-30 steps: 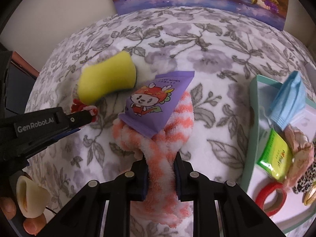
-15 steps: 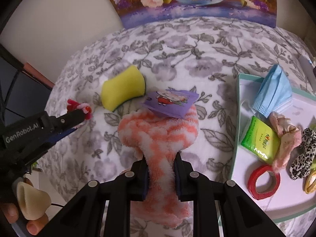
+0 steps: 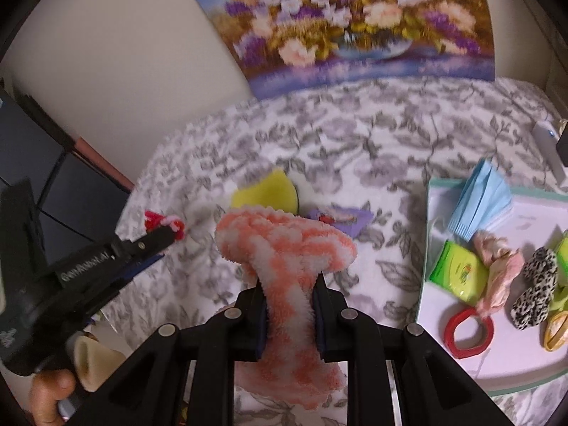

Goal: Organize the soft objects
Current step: 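Carry the fuzzy cloth over the tray with the right gripper while the left carries the hair tie there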

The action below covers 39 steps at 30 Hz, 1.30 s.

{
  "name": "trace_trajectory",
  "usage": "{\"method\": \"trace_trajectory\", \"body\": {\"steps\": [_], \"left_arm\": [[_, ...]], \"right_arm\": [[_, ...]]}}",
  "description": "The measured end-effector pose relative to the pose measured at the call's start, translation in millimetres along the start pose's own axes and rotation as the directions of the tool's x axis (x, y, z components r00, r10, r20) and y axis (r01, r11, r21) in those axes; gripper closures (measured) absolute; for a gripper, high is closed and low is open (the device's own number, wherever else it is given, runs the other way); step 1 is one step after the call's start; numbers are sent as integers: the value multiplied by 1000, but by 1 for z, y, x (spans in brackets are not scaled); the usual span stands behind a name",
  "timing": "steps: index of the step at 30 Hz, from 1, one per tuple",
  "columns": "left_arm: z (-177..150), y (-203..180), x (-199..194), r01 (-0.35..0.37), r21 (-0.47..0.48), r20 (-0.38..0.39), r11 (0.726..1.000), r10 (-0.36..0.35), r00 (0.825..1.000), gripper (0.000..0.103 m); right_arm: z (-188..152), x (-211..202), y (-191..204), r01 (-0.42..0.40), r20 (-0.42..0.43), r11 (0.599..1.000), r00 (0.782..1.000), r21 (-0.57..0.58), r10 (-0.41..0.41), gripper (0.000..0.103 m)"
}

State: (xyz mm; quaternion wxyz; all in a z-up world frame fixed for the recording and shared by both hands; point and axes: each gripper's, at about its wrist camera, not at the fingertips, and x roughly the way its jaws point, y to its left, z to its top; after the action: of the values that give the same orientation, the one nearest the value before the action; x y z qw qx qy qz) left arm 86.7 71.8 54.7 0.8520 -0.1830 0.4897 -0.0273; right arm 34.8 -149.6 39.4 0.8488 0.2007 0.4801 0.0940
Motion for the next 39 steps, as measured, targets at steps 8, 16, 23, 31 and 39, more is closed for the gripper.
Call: {"method": "trace_trajectory", "body": {"steps": [8, 16, 23, 31, 39], "left_arm": [[3, -5, -21, 15, 13, 59, 1000, -16, 998, 78], [-8, -34, -16, 36, 76, 34, 996, -38, 999, 78], [-31, -82, -4, 63, 173, -16, 983, -61, 998, 78], [-64, -144, 8, 91, 319, -73, 943, -72, 995, 77], [-98, -198, 28, 168, 424, -166, 890, -106, 980, 76]], "right_arm": [[12, -42, -10, 22, 119, 999, 993, 33, -25, 81], [19, -40, -51, 200, 96, 975, 973, 97, -209, 81], [18, -55, -114, 302, 69, 928, 944, 216, -323, 81], [10, -78, -176, 352, 52, 867, 917, 353, -394, 81], [0, -94, -226, 393, 29, 815, 894, 426, -446, 81]]}}
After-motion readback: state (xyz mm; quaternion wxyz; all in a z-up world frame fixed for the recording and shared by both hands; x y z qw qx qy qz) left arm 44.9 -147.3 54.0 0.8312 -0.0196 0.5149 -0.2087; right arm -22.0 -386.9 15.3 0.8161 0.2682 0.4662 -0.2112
